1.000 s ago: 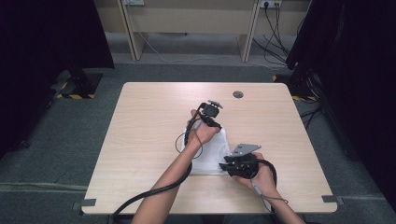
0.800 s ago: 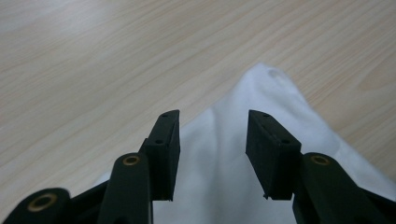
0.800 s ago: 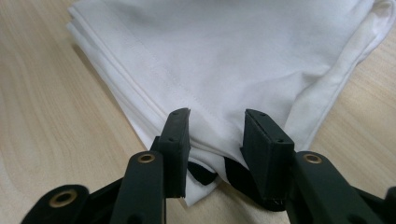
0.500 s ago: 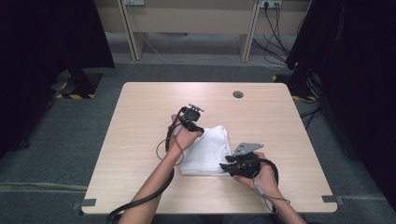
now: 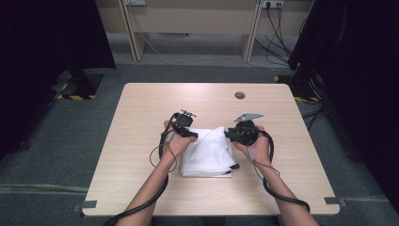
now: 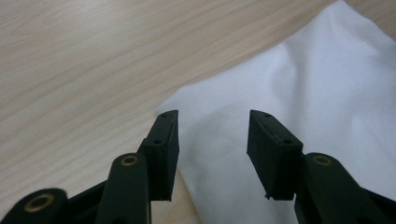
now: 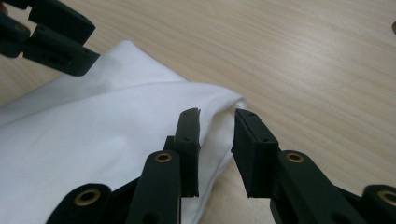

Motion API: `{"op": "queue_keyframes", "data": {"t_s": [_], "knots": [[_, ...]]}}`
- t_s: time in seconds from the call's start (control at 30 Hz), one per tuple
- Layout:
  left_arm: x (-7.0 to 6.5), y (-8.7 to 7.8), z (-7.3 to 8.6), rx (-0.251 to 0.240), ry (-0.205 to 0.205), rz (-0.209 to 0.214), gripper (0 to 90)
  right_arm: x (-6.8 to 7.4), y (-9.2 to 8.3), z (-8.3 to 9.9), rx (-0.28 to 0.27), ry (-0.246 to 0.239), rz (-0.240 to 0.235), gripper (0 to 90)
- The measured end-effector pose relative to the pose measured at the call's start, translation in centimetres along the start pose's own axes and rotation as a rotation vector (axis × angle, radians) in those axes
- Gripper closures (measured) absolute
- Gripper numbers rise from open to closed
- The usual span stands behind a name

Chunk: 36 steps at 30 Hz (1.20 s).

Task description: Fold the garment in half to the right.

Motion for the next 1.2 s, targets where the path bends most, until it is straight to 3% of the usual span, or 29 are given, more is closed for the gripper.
{"op": "queue_keyframes", "data": {"t_s": [0.17,0.33,0.73,0.9,0.93,1.17,1.2], "knots": [[-0.3,0.2,-0.1,-0.001,0.002,0.001,53.6,0.1,1.1,0.3,0.033,0.022,-0.035,75.0],[-0.8,0.7,-0.2,0.014,0.013,0.001,53.6,0.5,1.4,0.6,0.045,0.031,-0.079,88.3],[-1.4,2.0,-0.1,0.042,0.022,-0.004,53.7,-0.2,-0.7,0.6,0.064,0.019,-0.088,89.7],[-1.2,2.3,0.0,0.053,0.019,-0.008,53.8,-0.4,-0.6,1.1,0.138,-0.006,-0.093,89.6],[-1.2,2.3,0.0,0.053,0.019,-0.008,53.8,-0.4,-0.3,1.9,0.214,-0.033,-0.089,89.6],[-1.0,2.3,0.2,0.052,0.017,-0.013,53.9,-0.3,0.0,2.2,0.239,-0.076,-0.075,88.4],[-1.0,2.3,0.2,0.052,0.017,-0.013,53.9,-0.3,-0.1,2.1,0.242,-0.094,-0.056,83.7]]}}
Point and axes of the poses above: each handheld gripper's, and its own axes: y roughly forward along the jaws, z roughly out of its underside, x roughly to its left, the point moved 8 cm from there along y, roughly forward along the jaws, and after that the axes turned 8 degrees about -y, right-handed, at the moved point
